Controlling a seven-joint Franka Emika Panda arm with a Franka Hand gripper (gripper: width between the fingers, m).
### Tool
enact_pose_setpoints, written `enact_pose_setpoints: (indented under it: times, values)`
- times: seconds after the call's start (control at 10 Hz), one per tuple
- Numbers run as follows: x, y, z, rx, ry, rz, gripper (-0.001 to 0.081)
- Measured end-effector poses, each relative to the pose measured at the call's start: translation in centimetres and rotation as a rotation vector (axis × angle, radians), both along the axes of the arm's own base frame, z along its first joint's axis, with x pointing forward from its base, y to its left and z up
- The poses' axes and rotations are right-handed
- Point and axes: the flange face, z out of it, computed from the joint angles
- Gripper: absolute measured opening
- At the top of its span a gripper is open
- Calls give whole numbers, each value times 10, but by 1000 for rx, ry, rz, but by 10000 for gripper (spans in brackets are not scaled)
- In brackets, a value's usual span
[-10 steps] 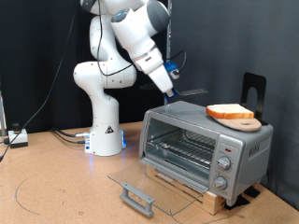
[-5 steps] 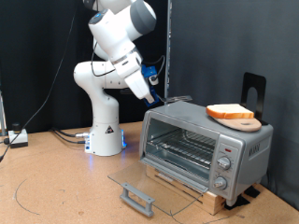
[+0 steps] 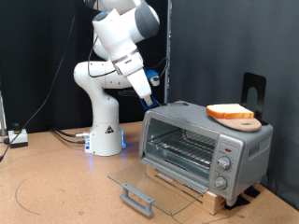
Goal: Make a piece of toast with the oven
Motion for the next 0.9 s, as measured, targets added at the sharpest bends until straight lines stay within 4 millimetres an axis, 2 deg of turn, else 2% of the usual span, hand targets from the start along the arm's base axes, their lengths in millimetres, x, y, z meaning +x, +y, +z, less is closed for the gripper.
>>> enact_pose_setpoints:
  times: [0.3, 0.6, 0.9]
  values:
    - [-11, 12, -2, -107, 51, 26, 395]
    - [-9, 13, -5, -82, 39, 7, 395]
    - [-5, 24, -10, -66, 36, 1, 395]
